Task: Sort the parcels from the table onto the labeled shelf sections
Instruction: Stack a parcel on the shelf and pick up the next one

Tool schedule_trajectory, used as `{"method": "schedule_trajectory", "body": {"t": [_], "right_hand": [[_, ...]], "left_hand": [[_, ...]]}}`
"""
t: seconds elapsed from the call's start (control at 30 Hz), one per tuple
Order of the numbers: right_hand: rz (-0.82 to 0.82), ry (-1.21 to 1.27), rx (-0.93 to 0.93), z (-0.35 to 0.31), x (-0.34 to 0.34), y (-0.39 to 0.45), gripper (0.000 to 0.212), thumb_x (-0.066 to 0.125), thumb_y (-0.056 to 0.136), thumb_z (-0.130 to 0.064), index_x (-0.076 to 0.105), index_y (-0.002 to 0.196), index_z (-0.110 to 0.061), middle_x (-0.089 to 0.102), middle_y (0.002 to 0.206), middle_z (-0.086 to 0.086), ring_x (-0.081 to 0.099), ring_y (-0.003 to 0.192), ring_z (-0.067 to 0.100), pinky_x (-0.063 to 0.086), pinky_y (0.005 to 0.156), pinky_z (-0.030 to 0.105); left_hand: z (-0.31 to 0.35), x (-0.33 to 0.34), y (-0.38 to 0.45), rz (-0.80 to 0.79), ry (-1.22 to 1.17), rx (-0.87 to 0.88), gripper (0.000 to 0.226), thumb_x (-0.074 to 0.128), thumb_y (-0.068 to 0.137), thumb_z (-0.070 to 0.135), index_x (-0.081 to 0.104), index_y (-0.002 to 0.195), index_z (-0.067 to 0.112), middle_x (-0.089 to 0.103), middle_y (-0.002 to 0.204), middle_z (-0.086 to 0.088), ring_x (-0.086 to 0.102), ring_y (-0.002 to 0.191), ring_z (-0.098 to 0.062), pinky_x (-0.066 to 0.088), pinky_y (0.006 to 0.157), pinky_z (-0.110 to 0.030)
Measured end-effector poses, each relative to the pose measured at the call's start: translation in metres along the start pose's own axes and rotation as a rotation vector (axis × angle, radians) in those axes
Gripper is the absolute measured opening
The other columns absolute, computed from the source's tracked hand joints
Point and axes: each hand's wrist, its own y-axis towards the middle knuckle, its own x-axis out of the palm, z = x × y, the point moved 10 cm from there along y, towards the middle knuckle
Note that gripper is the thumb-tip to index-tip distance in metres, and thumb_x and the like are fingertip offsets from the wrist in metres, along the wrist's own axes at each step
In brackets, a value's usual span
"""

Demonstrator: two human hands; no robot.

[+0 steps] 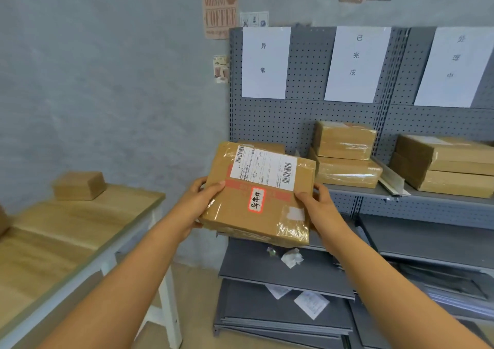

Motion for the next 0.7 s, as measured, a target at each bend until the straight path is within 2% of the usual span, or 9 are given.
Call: {"method": "schedule_trajectory", "body": {"t": [0.07,0.13,0.2,0.3,0.37,0.47,0.57,0.7], "right_hand": [[-0.021,0.0,-0.02,0.001,0.009,0.031,0.046,0.059,0.096,-0.031,0.036,0.134,-0.039,0.055,0.129,-0.009,0.07,0.093,0.012,0.06,0.077,0.036],[-0.03,-0.012,-0.058,-0.002,0.021,0.065,0.044,0.057,0.096,-0.03,0.036,0.133,-0.041,0.058,0.118,-0.014,0.071,0.078,0.001,0.056,0.059,0.019],[-0.026,0.002,-0.092,-0.006,0.034,0.102,0.036,0.056,0.097,-0.028,0.039,0.126,-0.043,0.059,0.109,-0.019,0.069,0.072,-0.007,0.052,0.051,0.012],[0.012,0.039,-0.122,-0.018,0.049,0.157,0.041,0.055,0.098,-0.028,0.04,0.134,-0.039,0.059,0.106,-0.02,0.069,0.08,-0.001,0.052,0.059,0.017],[0.048,0.035,-0.143,-0.029,0.053,0.192,0.049,0.057,0.096,-0.028,0.036,0.139,-0.035,0.058,0.106,-0.02,0.067,0.081,0.0,0.051,0.061,0.018],[0.144,0.017,-0.155,-0.041,0.044,0.241,0.047,0.062,0.093,-0.032,0.035,0.132,-0.028,0.06,0.111,-0.008,0.065,0.083,0.006,0.052,0.067,0.025],[0.171,0.001,-0.125,-0.045,0.034,0.288,0.039,0.06,0.094,-0.034,0.037,0.124,-0.029,0.058,0.112,-0.005,0.063,0.086,0.01,0.049,0.063,0.027],[0.176,-0.011,-0.128,-0.045,0.023,0.349,0.041,0.06,0.094,-0.032,0.041,0.131,-0.03,0.056,0.102,-0.018,0.063,0.086,0.006,0.047,0.061,0.022]], "left_hand": [[0.003,-0.003,0.03,0.025,-0.006,-0.001,0.054,0.063,0.088,0.053,0.047,0.135,0.034,0.066,0.113,0.006,0.065,0.094,-0.018,0.049,0.066,-0.032],[0.007,-0.007,0.064,0.054,-0.013,-0.002,0.052,0.064,0.088,0.051,0.047,0.132,0.03,0.065,0.109,0.006,0.064,0.092,-0.017,0.049,0.066,-0.033],[0.013,-0.013,0.102,0.075,-0.02,0.007,0.051,0.065,0.088,0.051,0.046,0.129,0.027,0.064,0.106,0.007,0.064,0.088,-0.016,0.047,0.064,-0.033],[0.031,-0.017,0.16,0.056,-0.021,0.039,0.049,0.065,0.088,0.049,0.046,0.128,0.027,0.064,0.108,0.007,0.064,0.09,-0.015,0.047,0.064,-0.033],[0.044,-0.015,0.198,0.028,-0.011,0.051,0.049,0.064,0.089,0.048,0.046,0.129,0.028,0.064,0.111,0.005,0.064,0.094,-0.017,0.051,0.072,-0.037],[0.064,-0.002,0.253,-0.018,0.007,0.066,0.049,0.064,0.089,0.049,0.045,0.129,0.029,0.063,0.113,0.006,0.062,0.099,-0.018,0.052,0.081,-0.043],[0.075,0.018,0.301,-0.03,0.007,0.054,0.048,0.061,0.09,0.052,0.044,0.129,0.029,0.061,0.11,0.007,0.061,0.097,-0.016,0.052,0.069,-0.038],[0.083,0.046,0.366,-0.072,0.035,0.032,0.049,0.055,0.093,0.056,0.04,0.131,0.03,0.059,0.114,0.006,0.059,0.098,-0.018,0.052,0.066,-0.038]]}}
